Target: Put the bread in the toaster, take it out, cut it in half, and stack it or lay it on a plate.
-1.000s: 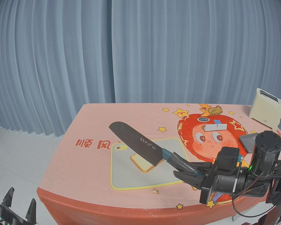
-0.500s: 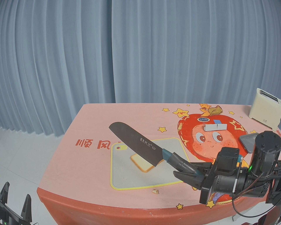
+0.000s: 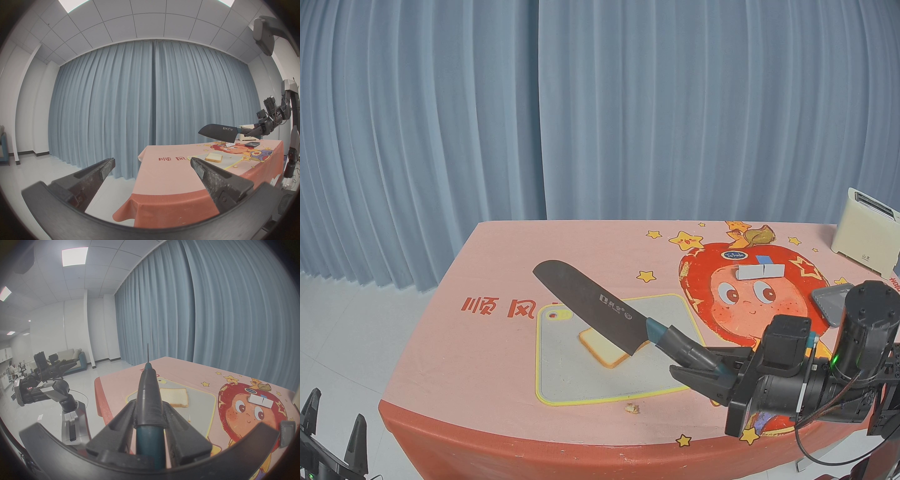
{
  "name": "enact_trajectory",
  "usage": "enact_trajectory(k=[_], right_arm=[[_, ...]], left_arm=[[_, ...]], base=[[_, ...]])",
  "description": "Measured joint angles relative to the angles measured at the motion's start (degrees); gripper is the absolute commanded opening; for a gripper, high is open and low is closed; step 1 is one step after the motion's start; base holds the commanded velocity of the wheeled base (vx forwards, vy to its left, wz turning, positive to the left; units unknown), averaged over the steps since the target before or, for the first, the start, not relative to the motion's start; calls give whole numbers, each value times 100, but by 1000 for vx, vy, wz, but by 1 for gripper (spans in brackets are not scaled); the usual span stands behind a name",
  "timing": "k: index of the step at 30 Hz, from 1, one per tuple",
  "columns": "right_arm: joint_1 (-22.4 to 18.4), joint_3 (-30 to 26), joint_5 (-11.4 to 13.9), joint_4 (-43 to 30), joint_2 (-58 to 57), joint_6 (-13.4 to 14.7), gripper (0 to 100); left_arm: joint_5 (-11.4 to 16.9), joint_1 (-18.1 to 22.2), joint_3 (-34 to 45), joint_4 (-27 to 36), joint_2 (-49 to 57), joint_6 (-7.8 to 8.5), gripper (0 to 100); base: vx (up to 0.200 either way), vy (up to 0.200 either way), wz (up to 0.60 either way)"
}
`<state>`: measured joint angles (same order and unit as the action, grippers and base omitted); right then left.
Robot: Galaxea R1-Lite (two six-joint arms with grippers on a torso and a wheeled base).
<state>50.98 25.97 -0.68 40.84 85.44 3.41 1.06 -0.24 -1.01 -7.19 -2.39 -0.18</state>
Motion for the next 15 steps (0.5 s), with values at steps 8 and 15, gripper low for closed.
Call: enact_trajectory(k=[8, 15], right_arm=[[-2, -11, -2, 0, -2, -5, 0], [-7, -50, -21, -1, 0, -9, 0]], left_arm=[[2, 0, 0, -230, 0, 146, 100], [362, -5, 0, -334, 5, 308, 100]], base=[[0, 0, 0], [0, 0, 0]])
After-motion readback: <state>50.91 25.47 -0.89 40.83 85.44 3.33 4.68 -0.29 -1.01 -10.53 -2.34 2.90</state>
